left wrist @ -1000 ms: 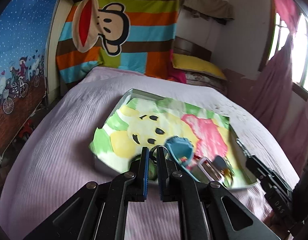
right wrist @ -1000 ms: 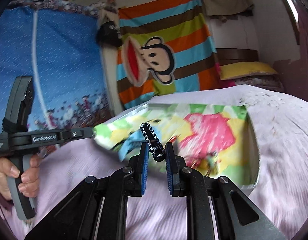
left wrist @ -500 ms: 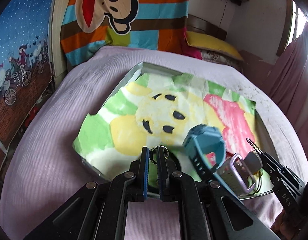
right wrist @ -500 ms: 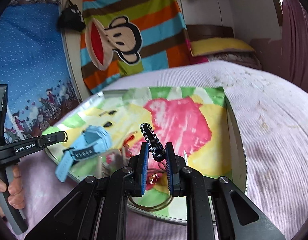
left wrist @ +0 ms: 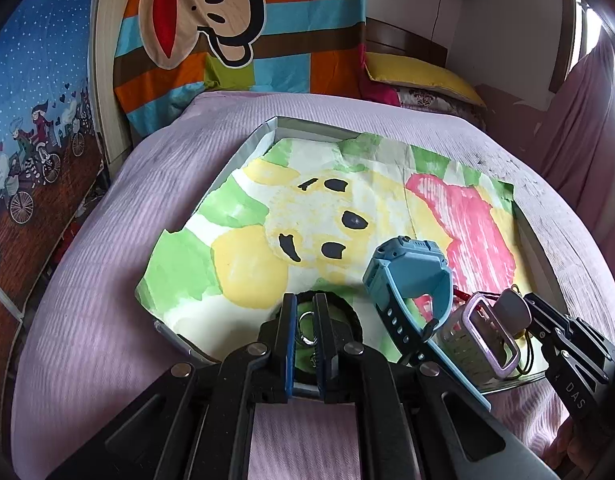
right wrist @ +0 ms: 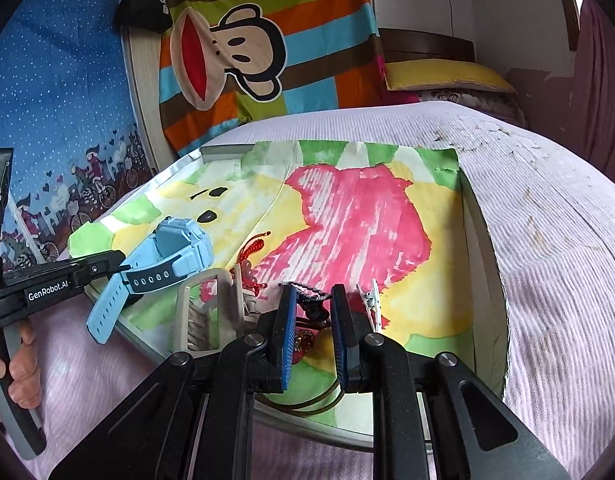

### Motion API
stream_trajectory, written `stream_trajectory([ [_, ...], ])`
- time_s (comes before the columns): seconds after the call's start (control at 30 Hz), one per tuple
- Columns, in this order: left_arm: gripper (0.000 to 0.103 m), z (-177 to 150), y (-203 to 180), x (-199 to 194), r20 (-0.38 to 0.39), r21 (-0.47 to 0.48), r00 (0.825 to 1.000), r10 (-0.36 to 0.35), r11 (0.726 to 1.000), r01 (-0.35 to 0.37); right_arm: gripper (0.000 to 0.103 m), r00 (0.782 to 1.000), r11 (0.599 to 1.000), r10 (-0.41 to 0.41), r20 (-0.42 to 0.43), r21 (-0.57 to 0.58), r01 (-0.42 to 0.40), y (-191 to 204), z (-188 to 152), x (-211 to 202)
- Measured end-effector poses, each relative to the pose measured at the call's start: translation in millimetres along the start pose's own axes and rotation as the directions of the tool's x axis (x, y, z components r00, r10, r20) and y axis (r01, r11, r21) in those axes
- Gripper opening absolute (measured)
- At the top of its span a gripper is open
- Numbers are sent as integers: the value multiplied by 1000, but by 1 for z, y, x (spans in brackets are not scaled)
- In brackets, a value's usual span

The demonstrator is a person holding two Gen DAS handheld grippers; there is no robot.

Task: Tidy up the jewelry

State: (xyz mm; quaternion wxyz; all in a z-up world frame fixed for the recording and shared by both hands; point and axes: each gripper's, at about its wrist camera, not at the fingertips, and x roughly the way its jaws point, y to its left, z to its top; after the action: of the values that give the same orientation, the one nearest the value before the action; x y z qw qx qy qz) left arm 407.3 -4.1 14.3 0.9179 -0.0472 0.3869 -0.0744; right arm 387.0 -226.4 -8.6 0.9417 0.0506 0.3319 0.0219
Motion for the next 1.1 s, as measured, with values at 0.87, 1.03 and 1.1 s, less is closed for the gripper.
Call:
stream_trajectory([
  [0.87, 98, -10, 14, -47, 196, -73, 980, 29, 997, -15, 68, 991, 999, -11, 131, 33, 6, -9, -6, -36],
  [1.03, 103, -14, 13, -59, 233, -63, 972, 44, 998, -30, 87, 988, 1000, -13, 154, 23, 9, -9, -5, -47],
  [1.1, 103, -15, 12, -64, 244, -56, 969, 44, 998, -31, 93, 987, 1000, -11, 163, 24, 7, -9, -5, -51],
])
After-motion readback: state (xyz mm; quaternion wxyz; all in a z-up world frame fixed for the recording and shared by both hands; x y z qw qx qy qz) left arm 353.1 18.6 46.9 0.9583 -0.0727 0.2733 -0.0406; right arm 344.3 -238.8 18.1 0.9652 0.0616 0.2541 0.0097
